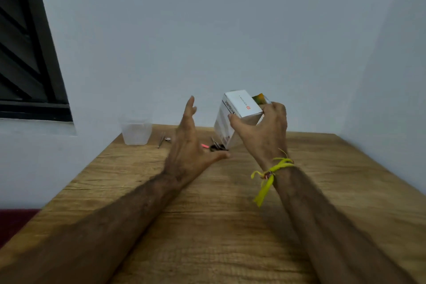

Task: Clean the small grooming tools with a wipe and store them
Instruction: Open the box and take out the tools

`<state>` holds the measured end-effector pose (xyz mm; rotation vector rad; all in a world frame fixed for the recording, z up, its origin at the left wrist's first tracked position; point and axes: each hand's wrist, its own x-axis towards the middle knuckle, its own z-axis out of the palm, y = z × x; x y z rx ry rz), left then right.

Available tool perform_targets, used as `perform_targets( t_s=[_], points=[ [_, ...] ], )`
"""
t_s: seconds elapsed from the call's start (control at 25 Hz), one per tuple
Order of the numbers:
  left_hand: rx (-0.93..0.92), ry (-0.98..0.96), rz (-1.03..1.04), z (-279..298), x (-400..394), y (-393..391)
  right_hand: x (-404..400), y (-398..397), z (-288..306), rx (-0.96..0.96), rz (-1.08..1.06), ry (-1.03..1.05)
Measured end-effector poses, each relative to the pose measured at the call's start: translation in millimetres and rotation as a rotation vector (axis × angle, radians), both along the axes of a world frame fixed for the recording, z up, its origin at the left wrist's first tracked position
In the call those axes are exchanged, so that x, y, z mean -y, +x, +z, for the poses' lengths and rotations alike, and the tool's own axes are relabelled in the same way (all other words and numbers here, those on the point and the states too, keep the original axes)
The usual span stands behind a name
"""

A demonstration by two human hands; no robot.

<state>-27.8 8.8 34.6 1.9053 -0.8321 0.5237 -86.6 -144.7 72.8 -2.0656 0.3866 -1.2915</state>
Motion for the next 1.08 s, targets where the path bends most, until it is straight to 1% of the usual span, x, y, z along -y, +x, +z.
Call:
perform_targets(
  t_s=[0.08,0.2,0.32,0.48,0.6,0.88,0.96,1.08],
  points=[
    [0.043,0.09,0.047,-6.1,-1.5,8.2,30.1,-0.7,-3.4,-0.054,-0.13,-0.02],
    [0.1,0.206,0.107,-16.5,3.6,21.7,74.5,-5.3,-9.1,-0.079,-0.26,-0.025],
    [0.073,0.288,0.16,-25.9,7.7,26.1,97.9,-6.7,-17.5,-0.107,-0.328,-0.022],
    [0.054,0.359,0.217,-30.3,8.7,27.0,107.8,-3.7,-32.4,-0.106,-0.369,0.023],
    [0.027,0.36,0.246,-27.6,6.3,31.0,105.9,2.4,-32.4,-0.096,-0.36,0.069],
    [-0.027,0.309,0.242,-30.7,8.4,22.9,104.1,-2.8,-34.4,-0.161,-0.373,0.093],
    [-0.032,0.28,0.232,-30.2,7.6,19.9,99.3,-6.3,-25.6,-0.103,-0.372,0.068],
    [0.0,0.197,0.197,-24.3,4.1,19.2,75.0,-11.0,-0.8,0.113,-0.368,-0.069]
  ],
)
